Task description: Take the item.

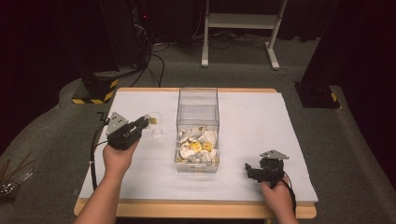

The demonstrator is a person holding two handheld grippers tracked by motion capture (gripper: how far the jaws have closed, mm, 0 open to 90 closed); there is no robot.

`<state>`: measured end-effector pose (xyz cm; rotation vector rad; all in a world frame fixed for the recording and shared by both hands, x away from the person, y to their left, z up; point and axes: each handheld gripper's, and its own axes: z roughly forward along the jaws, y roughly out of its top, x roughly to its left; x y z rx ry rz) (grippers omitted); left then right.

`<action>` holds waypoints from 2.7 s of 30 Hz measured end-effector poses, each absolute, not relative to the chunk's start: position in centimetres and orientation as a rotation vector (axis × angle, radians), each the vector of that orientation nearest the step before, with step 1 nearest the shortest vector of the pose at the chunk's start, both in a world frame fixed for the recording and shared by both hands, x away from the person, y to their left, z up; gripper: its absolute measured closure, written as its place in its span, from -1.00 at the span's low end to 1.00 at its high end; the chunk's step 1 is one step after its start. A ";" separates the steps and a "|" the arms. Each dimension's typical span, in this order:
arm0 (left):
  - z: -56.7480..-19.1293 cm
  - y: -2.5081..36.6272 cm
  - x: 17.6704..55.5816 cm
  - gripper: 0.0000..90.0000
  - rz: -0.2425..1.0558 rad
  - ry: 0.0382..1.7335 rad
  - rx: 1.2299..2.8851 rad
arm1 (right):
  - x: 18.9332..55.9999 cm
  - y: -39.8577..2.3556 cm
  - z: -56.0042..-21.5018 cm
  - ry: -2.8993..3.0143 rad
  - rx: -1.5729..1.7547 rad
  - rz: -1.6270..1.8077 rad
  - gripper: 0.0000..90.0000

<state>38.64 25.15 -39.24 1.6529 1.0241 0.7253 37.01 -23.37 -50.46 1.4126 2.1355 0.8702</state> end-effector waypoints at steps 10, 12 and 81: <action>-39.4 26.1 40.1 0.78 0.704 1.076 1.625 | 37.0 -23.4 -50.5 2.135 1.413 0.871 -0.74; -39.4 26.1 40.5 0.78 0.707 1.083 1.635 | 37.0 -23.4 -50.5 2.135 1.413 0.871 -0.74; -41.7 26.3 42.1 -0.46 0.650 1.234 1.753 | 37.0 -23.4 -50.5 2.137 1.412 0.870 -0.74</action>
